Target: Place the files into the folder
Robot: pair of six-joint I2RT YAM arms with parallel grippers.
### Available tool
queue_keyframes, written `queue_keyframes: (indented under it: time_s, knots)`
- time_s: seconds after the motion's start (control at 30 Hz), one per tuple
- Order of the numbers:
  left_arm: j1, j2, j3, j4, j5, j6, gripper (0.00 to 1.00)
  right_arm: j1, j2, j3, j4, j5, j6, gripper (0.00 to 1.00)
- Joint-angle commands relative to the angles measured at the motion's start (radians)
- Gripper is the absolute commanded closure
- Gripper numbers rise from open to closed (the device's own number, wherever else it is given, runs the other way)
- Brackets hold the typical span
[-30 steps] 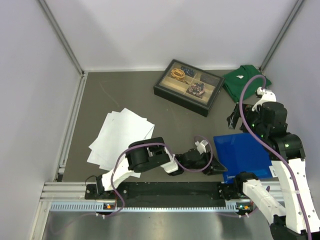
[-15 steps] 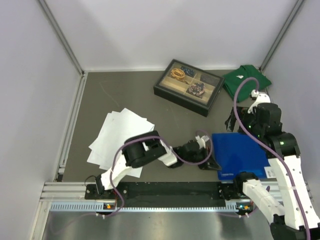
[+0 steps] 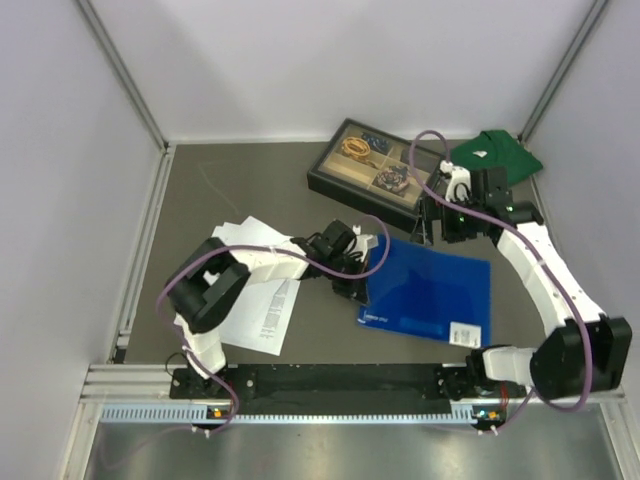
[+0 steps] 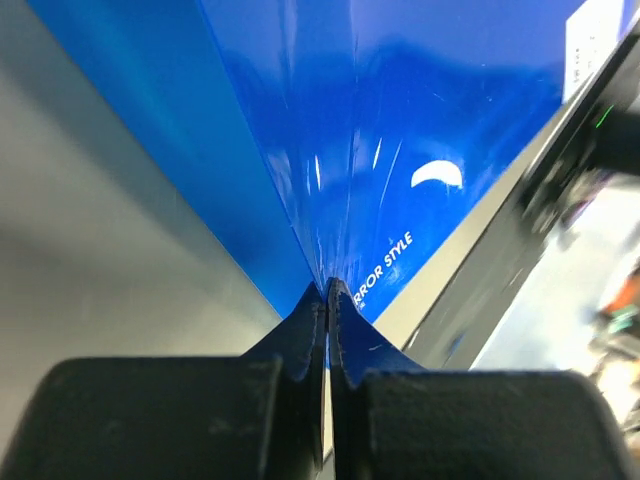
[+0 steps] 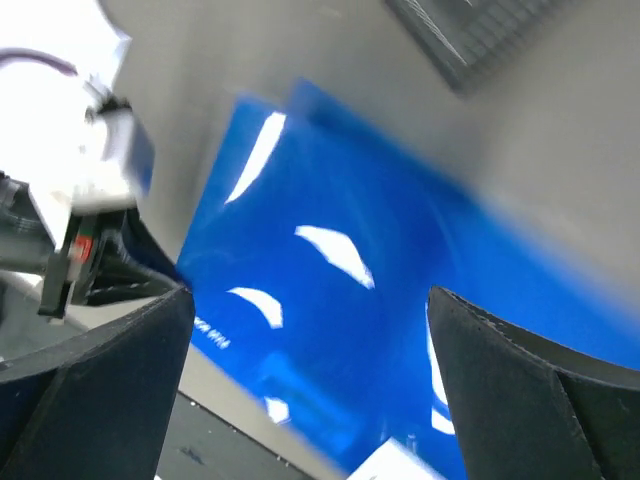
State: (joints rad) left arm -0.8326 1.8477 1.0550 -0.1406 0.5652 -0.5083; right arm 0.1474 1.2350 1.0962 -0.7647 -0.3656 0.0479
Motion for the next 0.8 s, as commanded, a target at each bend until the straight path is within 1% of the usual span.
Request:
queue_keyframes:
  time_s: [0.0, 0.03, 0.1, 0.17, 0.23, 0.3, 0.47, 0.57, 0.63, 0.77]
  knots:
    - [-0.007, -0.166, -0.030, -0.313, -0.073, 0.309, 1.00, -0.003, 0.118, 0.117, 0.099, -0.348, -0.167, 0.01]
    - [-0.008, -0.192, -0.038, -0.330, -0.085, 0.332, 1.00, -0.003, 0.132, 0.117, 0.110, -0.387, -0.222, 0.01]
    - [-0.008, -0.251, -0.059, -0.338, -0.146, 0.340, 1.00, -0.003, 0.147, 0.108, 0.116, -0.424, -0.278, 0.01]
    - [-0.008, -0.275, -0.059, -0.356, -0.137, 0.346, 1.00, -0.003, 0.178, 0.105, 0.107, -0.450, -0.301, 0.02]
    - [-0.007, -0.281, -0.056, -0.361, -0.126, 0.346, 1.00, -0.003, 0.205, 0.093, 0.126, -0.505, -0.309, 0.04]
    - [-0.008, -0.272, -0.033, -0.399, -0.139, 0.366, 1.00, -0.002, 0.219, 0.071, 0.151, -0.548, -0.300, 0.05]
    - [-0.003, -0.286, -0.003, -0.448, -0.149, 0.407, 1.00, 0.008, 0.250, 0.056, 0.176, -0.569, -0.313, 0.07]
    - [0.001, -0.298, 0.020, -0.479, -0.148, 0.439, 1.00, 0.012, 0.277, 0.056, 0.173, -0.613, -0.347, 0.10]
    - [0.003, -0.303, 0.037, -0.510, -0.142, 0.468, 1.00, 0.012, 0.296, 0.068, 0.151, -0.671, -0.381, 0.11]
    - [0.010, -0.326, 0.069, -0.542, -0.137, 0.501, 1.00, 0.014, 0.328, 0.057, 0.197, -0.696, -0.387, 0.12]
